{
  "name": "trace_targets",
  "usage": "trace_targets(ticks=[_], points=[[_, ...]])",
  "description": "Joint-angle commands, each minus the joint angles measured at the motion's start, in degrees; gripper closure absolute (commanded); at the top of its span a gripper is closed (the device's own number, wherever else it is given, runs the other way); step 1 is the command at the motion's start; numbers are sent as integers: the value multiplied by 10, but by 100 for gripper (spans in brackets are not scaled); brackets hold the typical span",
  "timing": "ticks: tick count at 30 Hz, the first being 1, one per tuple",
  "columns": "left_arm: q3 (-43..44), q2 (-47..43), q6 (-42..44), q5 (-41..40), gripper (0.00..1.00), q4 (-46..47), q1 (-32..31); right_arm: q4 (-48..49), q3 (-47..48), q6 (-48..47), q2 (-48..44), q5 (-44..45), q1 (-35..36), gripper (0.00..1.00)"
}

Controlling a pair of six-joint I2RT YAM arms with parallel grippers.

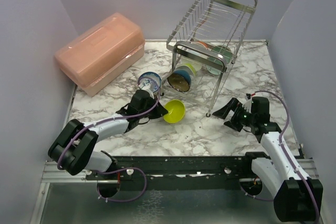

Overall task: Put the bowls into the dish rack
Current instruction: Pick up the bowl from the center of the board, then place the bowl in the dish rack.

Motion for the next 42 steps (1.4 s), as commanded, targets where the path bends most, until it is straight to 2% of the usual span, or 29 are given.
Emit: trace_targets(ticks=[1,12,19,23,27,33,42], points=[[21,17,-39,51,100,89,-10,12,-12,-31,-11,-99,-1,0],[58,16,-12,-16,100,106,-99,21,-4,-38,-84,-179,-1,0],[76,4,11,-89,100,106,-150,99,-38,28,-114,-256,-1,6],[75,0,10,-117,100,111,-161,111,-43,49,-152,-270,-1,6],[81,3,9,-123,100,111,-163,166,-62,87,-169,-290,-1,3],[97,15,18,-117,100,112,-169,147,-57,70,-158,-276,-1,3],[115,30,26,-114,100,111,-187,197,-66,93,-130,-277,13,4]])
